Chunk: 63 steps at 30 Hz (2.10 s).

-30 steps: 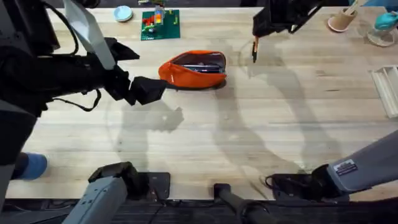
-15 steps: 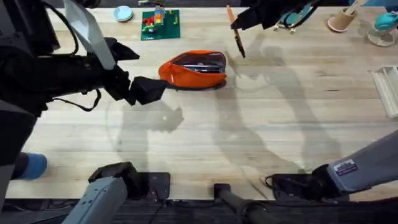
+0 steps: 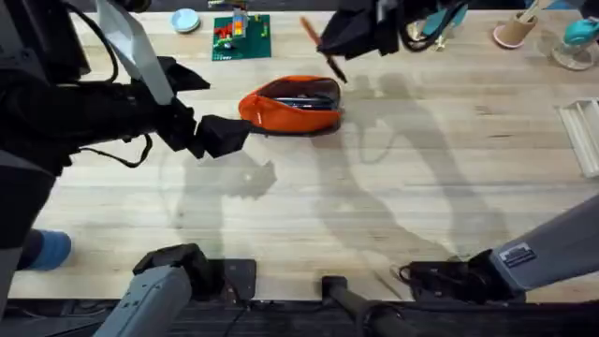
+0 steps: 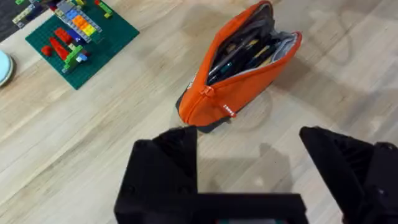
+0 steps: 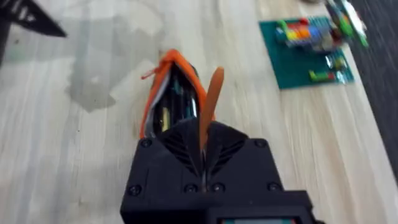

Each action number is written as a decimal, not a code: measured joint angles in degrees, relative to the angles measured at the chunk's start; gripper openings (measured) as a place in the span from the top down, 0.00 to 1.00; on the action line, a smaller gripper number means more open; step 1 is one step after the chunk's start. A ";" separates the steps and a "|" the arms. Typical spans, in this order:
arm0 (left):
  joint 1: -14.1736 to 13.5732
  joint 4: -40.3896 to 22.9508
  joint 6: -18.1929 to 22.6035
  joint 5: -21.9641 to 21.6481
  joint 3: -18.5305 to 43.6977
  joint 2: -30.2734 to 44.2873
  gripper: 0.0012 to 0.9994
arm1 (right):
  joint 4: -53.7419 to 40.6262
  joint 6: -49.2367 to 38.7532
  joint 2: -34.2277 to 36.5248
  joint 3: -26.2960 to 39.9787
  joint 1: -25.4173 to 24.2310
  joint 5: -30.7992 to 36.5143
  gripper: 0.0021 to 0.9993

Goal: Unzip the bag, pick up the pens from the table one at a time and place them inside, then zip the bag closed.

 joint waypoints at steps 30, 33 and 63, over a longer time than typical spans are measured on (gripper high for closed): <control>-0.01 0.00 0.00 0.00 0.00 0.00 0.01 | -0.24 -10.95 12.29 0.20 8.44 11.23 0.97; -0.02 0.00 0.00 0.00 0.00 0.00 0.01 | 0.07 -10.95 12.65 0.20 8.46 11.32 0.97; 0.00 0.00 0.00 0.00 0.00 0.00 0.01 | 0.59 -8.86 12.63 0.20 8.64 11.50 0.00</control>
